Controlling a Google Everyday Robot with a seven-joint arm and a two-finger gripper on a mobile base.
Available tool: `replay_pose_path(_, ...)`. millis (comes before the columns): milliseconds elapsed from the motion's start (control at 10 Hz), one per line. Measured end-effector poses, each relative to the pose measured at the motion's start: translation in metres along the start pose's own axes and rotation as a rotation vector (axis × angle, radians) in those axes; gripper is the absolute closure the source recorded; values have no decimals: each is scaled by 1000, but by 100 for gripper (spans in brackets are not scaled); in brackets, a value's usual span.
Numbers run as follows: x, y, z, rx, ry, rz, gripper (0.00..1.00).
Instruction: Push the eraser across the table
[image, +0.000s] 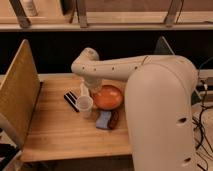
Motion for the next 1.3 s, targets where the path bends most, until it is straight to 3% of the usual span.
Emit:
replay_pose_path(400,-38,36,4,-14,-33,-68,100)
replay_pose_path(800,-86,76,11,-13,-23,-166,100)
replay_pose_path(900,-92,86,14,-19,-21,-187,100)
replay_pose_path(1300,-92,85,14,-18,-21,-186,100)
